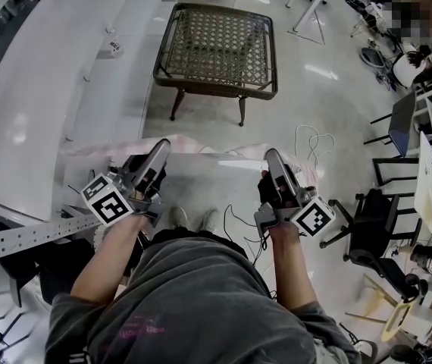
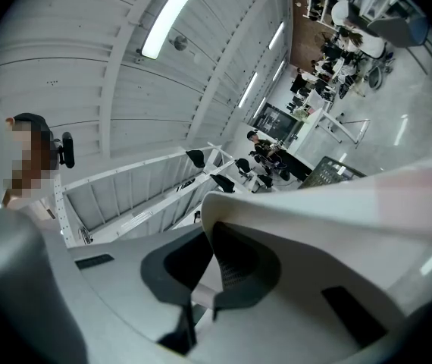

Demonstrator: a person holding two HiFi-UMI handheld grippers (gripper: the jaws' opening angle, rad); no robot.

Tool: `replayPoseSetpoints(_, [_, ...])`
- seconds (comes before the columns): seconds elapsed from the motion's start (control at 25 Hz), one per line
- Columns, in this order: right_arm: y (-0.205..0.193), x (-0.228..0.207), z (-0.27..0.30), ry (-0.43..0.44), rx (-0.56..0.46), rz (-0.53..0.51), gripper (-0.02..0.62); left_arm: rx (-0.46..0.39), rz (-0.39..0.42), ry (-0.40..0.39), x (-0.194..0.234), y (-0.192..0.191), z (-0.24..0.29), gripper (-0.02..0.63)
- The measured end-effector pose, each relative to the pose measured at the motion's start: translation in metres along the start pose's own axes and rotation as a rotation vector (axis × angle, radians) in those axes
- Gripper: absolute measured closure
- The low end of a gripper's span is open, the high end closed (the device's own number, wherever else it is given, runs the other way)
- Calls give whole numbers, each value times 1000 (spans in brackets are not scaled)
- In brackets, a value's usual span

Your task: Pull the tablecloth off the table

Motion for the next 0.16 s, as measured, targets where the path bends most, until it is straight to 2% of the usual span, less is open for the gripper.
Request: replayPoseSetpoints(0.16, [1, 4, 3, 18, 2, -4, 589, -1, 8, 2, -2, 2, 0, 604])
Point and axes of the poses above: the fingertips, and each gripper's own axes: z forward along the fingers, x to its left, y out of its top, the point moved 6 cm from there along -z, backward along the fingers, and after that the axes turned 6 degrees about -y, right-handed, at the moved point
